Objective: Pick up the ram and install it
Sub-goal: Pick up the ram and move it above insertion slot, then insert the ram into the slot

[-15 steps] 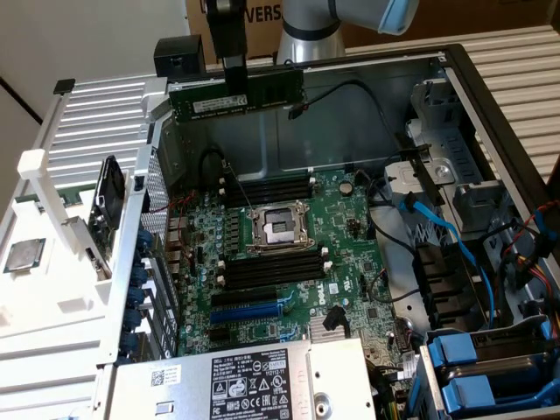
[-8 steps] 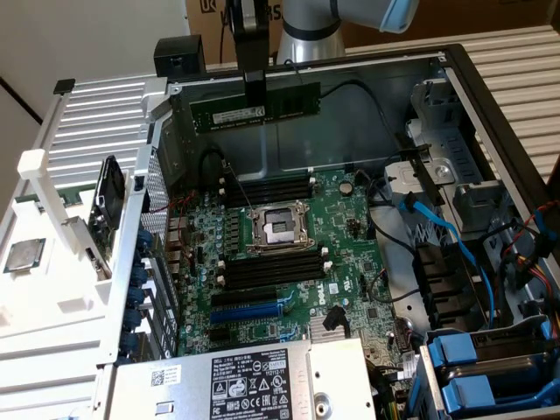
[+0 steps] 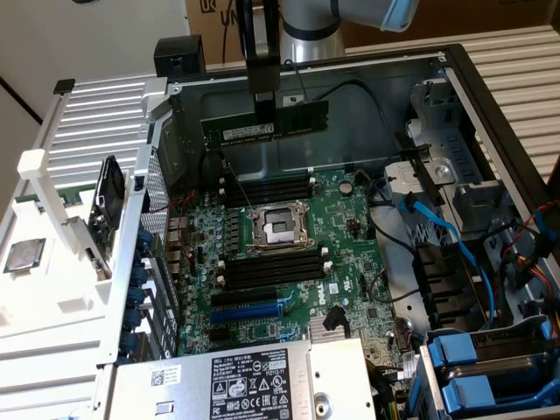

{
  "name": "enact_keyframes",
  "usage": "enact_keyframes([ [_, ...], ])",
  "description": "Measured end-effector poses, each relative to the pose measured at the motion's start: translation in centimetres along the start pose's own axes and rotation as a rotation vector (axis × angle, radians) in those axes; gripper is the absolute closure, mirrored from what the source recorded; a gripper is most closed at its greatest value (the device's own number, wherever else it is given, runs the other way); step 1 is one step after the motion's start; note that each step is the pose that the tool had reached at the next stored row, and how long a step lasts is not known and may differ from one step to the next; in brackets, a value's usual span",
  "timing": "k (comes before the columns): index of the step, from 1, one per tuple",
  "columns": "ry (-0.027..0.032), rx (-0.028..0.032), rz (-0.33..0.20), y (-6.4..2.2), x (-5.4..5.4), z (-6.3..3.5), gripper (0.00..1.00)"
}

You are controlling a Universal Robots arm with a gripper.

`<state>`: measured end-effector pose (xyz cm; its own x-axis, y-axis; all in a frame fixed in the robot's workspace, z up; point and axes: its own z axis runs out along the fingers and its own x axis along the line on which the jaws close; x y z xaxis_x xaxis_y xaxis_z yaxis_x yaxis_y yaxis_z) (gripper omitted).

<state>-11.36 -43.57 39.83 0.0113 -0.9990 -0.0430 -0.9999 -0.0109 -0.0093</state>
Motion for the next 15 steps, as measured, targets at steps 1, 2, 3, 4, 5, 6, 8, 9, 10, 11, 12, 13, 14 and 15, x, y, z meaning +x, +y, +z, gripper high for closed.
enact_keyframes([
  [1, -0.0007, 0.0001, 0.002, -0.06, 0.09, 0.18, 0.88],
  [2, -0.0013, 0.0001, 0.003, -0.1, 0.12, 0.33, 0.88],
  [3, -0.0012, 0.0001, 0.004, -0.15, 0.13, 0.41, 0.88],
  [4, -0.0012, 0.0001, 0.004, -0.15, 0.13, 0.42, 0.88],
  [5, -0.0011, 0.0001, 0.004, -0.15, 0.13, 0.42, 0.88],
  [6, -0.0012, 0.0002, 0.004, -0.16, 0.13, 0.43, 0.88],
  [8, -0.0012, 0.0002, 0.004, -0.16, 0.13, 0.43, 0.88],
  [9, -0.0012, 0.0002, 0.004, -0.16, 0.13, 0.43, 0.88],
  [10, -0.0012, 0.0001, 0.004, -0.16, 0.13, 0.43, 0.88],
  [11, -0.0012, 0.0002, 0.004, -0.16, 0.13, 0.43, 0.88],
  [12, -0.0012, 0.0002, 0.004, -0.16, 0.13, 0.43, 0.88],
  [13, -0.0012, 0.0002, 0.004, -0.16, 0.13, 0.43, 0.88],
  [14, -0.0012, 0.0002, 0.004, -0.16, 0.13, 0.43, 0.88],
  [15, -0.0012, 0.0002, 0.004, -0.16, 0.13, 0.43, 0.88],
])
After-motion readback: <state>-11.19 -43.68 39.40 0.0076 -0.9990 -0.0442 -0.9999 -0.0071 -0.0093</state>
